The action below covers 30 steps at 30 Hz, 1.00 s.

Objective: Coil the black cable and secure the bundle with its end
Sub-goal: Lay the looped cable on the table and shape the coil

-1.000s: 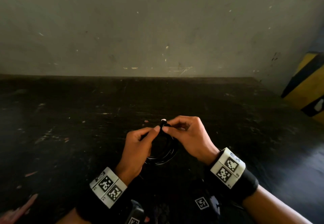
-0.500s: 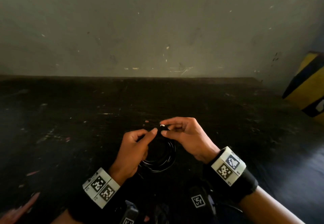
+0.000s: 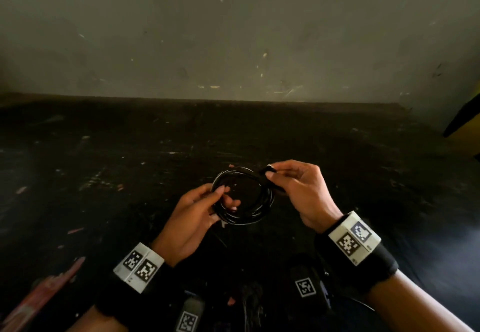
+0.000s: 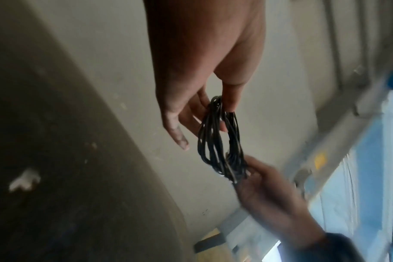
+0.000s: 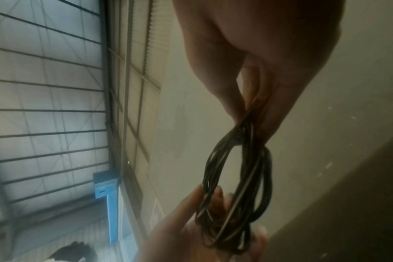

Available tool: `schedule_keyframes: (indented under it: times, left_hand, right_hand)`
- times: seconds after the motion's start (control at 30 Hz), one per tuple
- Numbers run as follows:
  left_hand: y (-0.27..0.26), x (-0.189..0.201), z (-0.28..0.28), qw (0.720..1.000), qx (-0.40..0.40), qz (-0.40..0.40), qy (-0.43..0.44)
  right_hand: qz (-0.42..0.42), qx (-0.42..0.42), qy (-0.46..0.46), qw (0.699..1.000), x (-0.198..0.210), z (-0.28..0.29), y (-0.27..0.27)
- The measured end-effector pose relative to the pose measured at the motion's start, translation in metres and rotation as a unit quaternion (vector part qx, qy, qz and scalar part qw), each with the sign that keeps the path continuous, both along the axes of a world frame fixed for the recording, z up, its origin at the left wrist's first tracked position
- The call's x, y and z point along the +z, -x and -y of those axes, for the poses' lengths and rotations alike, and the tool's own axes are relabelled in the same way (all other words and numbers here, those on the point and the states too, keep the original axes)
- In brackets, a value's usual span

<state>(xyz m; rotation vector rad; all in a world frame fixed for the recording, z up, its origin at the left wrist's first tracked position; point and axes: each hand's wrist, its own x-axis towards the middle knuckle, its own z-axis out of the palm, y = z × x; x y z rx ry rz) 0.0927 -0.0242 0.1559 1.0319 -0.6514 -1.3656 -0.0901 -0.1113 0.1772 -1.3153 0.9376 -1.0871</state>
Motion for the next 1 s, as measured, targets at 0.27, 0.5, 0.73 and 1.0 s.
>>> schedule_keyframes:
  times: [0.27, 0.5, 0.73, 1.0]
  left_hand:
    - [-0.024, 0.004, -0.002, 0.990, 0.143, 0.007, -0.008]
    - [-0.069, 0.004, -0.034, 0.964, 0.063, 0.257, -0.022]
    - [-0.135, -0.023, -0.084, 0.983, 0.143, 0.078, -0.088]
    - [-0.206, -0.053, -0.125, 0.941, 0.274, 0.063, -0.191]
  right_hand:
    - [-0.106, 0.138, 0.000, 0.985, -0.014, -0.012, -0.034]
    - [-0.333, 0.274, 0.231, 0.872, -0.017, -0.037, -0.110]
    - [-0.296, 0.277, 0.133, 0.904, -0.049, -0.068, -0.186]
    - [-0.302, 0.340, 0.021, 0.890, -0.085, -0.107, -0.250]
